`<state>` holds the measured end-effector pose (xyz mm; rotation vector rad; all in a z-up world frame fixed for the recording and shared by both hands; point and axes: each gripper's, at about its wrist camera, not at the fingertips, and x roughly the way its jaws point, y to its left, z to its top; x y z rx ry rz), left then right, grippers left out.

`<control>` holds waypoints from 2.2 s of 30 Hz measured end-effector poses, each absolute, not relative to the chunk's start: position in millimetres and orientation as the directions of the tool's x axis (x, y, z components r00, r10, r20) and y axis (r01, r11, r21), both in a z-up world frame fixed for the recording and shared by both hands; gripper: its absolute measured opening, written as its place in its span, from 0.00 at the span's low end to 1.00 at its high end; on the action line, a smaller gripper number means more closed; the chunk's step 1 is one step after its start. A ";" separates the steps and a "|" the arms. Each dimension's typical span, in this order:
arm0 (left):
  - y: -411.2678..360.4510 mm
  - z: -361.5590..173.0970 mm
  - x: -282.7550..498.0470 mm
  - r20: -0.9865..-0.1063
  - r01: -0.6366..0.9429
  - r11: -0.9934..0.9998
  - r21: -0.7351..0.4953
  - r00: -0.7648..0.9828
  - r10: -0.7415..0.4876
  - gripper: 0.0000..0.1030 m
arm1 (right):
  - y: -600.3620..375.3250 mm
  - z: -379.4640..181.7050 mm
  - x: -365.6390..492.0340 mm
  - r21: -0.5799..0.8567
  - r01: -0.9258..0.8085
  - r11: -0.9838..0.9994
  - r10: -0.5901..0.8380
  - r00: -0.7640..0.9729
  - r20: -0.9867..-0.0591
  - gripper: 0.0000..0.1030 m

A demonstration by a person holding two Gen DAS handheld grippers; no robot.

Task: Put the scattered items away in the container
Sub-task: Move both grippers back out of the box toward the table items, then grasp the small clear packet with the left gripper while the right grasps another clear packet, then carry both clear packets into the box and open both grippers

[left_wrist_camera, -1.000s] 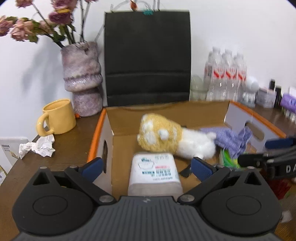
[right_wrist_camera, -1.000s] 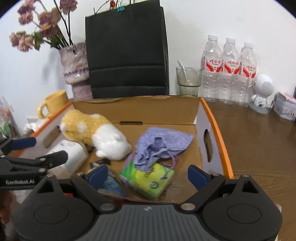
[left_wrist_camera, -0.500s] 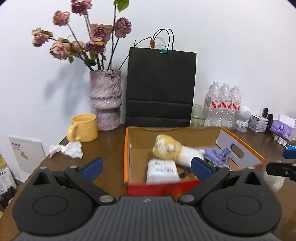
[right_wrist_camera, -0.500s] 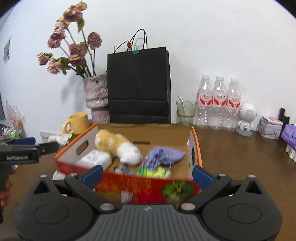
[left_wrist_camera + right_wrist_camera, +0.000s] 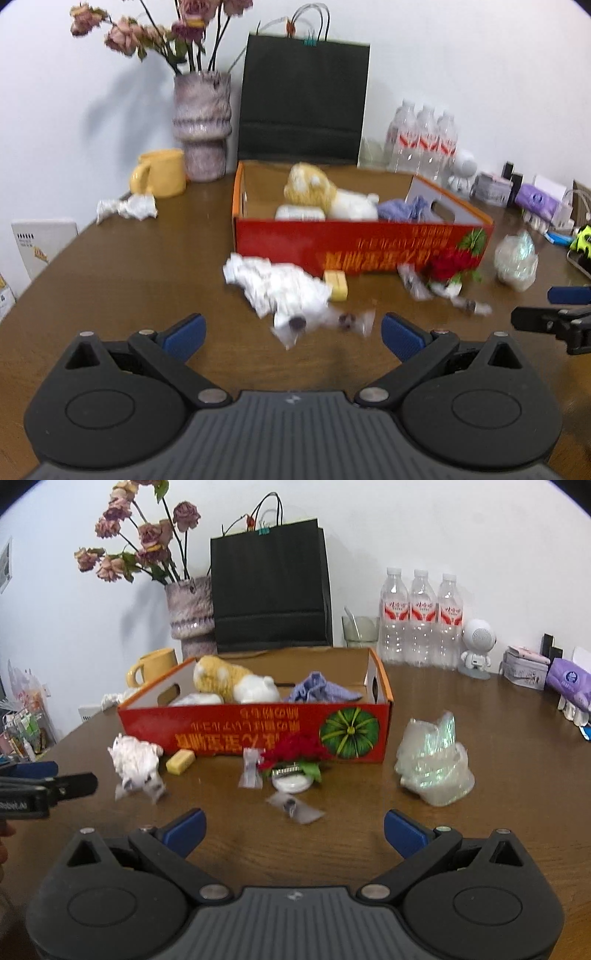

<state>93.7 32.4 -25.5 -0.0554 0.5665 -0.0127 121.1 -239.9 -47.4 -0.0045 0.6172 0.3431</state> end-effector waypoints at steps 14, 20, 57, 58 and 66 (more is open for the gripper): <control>31.7 -37.4 114.8 -0.564 0.017 1.000 -0.017 0.825 -0.023 1.00 | -228.9 -59.2 137.9 0.053 -0.339 0.939 0.304 0.750 -0.587 0.95; 31.8 -44.3 135.9 -0.580 0.016 1.000 0.023 0.815 0.000 0.86 | -219.4 -65.2 161.9 0.026 -0.352 0.936 0.295 0.740 -0.604 0.81; 15.9 8.8 121.2 -0.426 0.135 0.986 -0.097 0.890 -0.164 0.16 | -224.5 -22.9 147.6 0.130 -0.416 0.900 0.426 0.775 -0.467 0.08; 15.2 14.2 126.3 -0.412 0.136 0.986 -0.100 0.896 -0.166 0.16 | -224.0 -16.6 151.7 0.133 -0.419 0.898 0.431 0.781 -0.452 0.08; 5.2 32.0 198.7 -0.376 0.135 0.977 -0.165 0.907 -0.188 0.16 | -212.4 10.4 214.5 0.171 -0.403 0.899 0.437 0.814 -0.381 0.08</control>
